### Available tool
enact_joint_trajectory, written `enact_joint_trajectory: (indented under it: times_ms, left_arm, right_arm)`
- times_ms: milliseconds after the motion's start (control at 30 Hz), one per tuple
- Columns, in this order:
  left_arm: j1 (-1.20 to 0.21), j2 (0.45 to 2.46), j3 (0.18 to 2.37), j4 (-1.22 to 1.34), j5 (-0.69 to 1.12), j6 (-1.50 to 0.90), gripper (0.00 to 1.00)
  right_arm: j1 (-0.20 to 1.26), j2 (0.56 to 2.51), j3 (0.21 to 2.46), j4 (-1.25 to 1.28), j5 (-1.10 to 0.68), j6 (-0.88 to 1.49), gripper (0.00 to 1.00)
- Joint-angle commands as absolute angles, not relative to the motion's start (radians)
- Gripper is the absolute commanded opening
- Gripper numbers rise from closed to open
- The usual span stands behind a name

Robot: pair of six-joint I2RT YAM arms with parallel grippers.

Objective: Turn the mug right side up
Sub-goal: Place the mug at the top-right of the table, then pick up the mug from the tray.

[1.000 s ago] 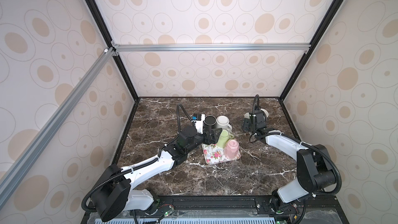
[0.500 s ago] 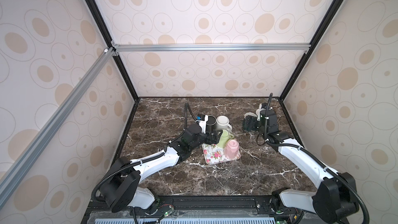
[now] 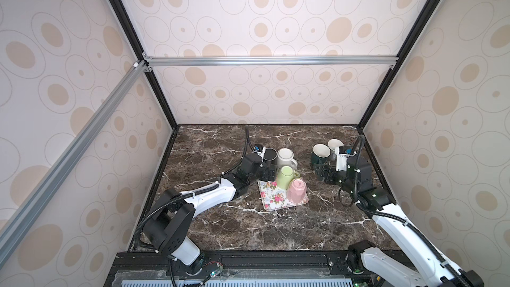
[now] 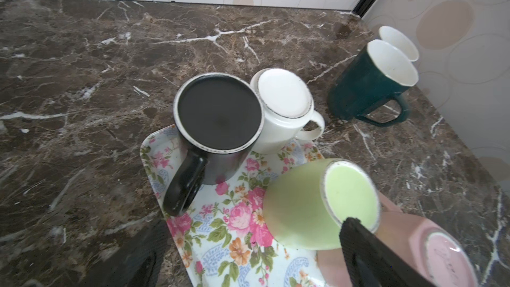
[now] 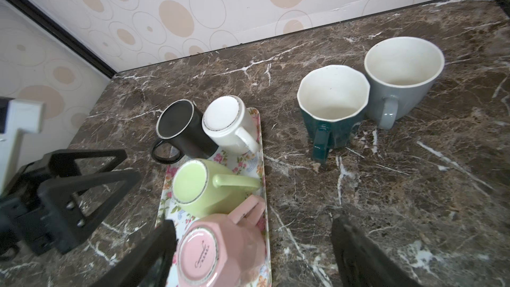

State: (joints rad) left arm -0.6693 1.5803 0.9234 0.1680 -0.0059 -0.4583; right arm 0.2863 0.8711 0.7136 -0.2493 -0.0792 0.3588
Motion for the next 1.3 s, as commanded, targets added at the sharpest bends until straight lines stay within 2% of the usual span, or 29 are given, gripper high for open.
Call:
enact_joint_trajectory:
  times_ms: [0,400,533,667,767,1100,1267]
  left_arm:
    - [-0.639,1.603,0.979,0.135,-0.010,-0.422,0.98]
    - [-0.594,1.685,1.025,0.097,-0.009,-0.347,0.98]
    - [-0.586,1.700,1.033,0.094,-0.019,-0.316,0.89]
    - [-0.586,1.707,1.036,0.102,-0.023,-0.301,0.69]
    - [-0.584,1.711,1.038,0.102,-0.037,-0.291,0.61]
    - [-0.585,1.754,1.091,0.070,-0.047,-0.253,0.51]
    - [-0.585,1.770,1.105,0.059,-0.033,-0.242,0.49]
  right_arm:
    - [0.286,0.825,0.682,-0.274,-0.166,0.375,0.91]
    - [0.285,0.786,0.605,-0.197,-0.226,0.455,0.93]
    - [0.285,0.781,0.595,-0.184,-0.244,0.469,0.93]
    - [0.285,0.773,0.594,-0.189,-0.249,0.475,0.93]
    - [0.286,0.761,0.590,-0.192,-0.242,0.480,0.93]
    - [0.285,0.741,0.577,-0.207,-0.230,0.494,0.93]
    - [0.286,0.727,0.577,-0.224,-0.225,0.487,0.93]
